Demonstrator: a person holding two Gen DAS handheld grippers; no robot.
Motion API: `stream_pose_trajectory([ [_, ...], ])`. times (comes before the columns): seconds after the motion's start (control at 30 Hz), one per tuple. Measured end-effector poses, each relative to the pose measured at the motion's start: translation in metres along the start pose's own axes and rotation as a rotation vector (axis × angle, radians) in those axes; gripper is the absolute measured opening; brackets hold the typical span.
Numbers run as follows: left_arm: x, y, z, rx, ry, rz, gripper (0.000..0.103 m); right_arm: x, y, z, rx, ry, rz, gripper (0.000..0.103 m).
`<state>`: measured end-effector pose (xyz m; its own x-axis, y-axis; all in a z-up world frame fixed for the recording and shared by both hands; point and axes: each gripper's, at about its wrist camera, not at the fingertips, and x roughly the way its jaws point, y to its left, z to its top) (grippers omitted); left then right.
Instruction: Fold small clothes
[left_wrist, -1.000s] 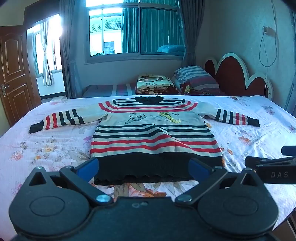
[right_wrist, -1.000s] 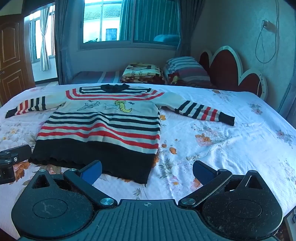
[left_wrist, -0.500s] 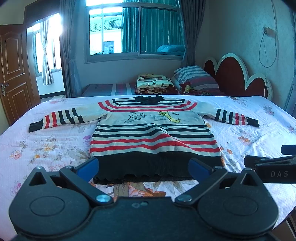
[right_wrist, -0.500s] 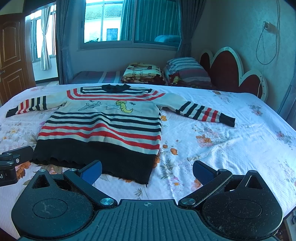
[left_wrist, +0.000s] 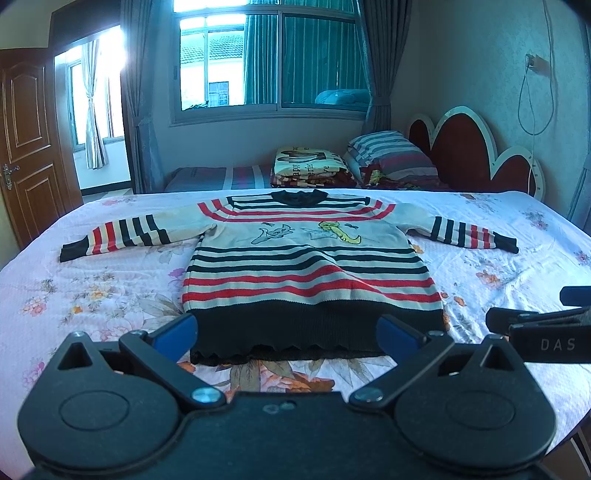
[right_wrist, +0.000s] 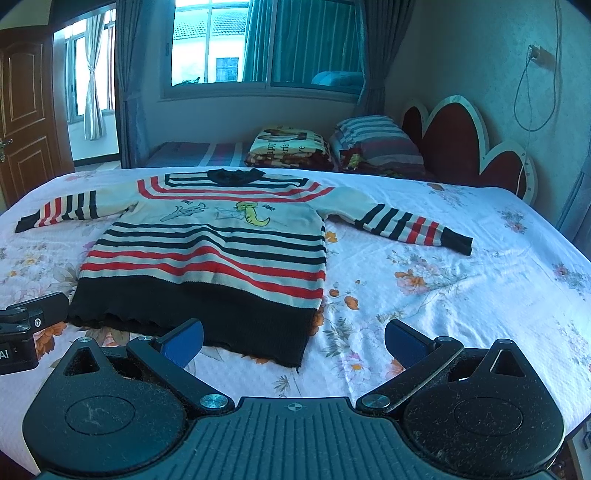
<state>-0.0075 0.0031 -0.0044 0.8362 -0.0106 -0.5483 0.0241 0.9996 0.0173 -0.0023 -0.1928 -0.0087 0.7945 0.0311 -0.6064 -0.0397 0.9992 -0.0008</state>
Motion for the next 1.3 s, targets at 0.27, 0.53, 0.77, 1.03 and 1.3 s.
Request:
stream_pose_trajectory([
  [0.27,-0.0016,-0.0001,-0.0022,0.004,0.001,-0.006,0.102,-0.0006,-0.0005,-0.0002,-0.002,-0.002,0.000,0.103],
  [0.53,-0.0027,-0.0025,-0.0040,0.006,0.002,-0.002,0.102,0.0006,-0.0016,-0.0009,-0.001,-0.002,0.002,0.103],
  [0.77,-0.0006,-0.0026,-0.0027,0.007,0.007,-0.002,0.102,0.0015,-0.0013,-0.0009,0.000,0.002,0.005,0.103],
  [1.03,-0.0003,-0.0016,-0.0026,0.005,0.009,-0.005,0.102,0.0034,-0.0011,-0.0028,0.000,0.004,0.006,0.103],
  [1.3,0.0001,0.0007,-0.0042,0.002,0.011,-0.003,0.102,0.0024,0.0007,-0.0036,-0.005,0.002,0.009,0.103],
])
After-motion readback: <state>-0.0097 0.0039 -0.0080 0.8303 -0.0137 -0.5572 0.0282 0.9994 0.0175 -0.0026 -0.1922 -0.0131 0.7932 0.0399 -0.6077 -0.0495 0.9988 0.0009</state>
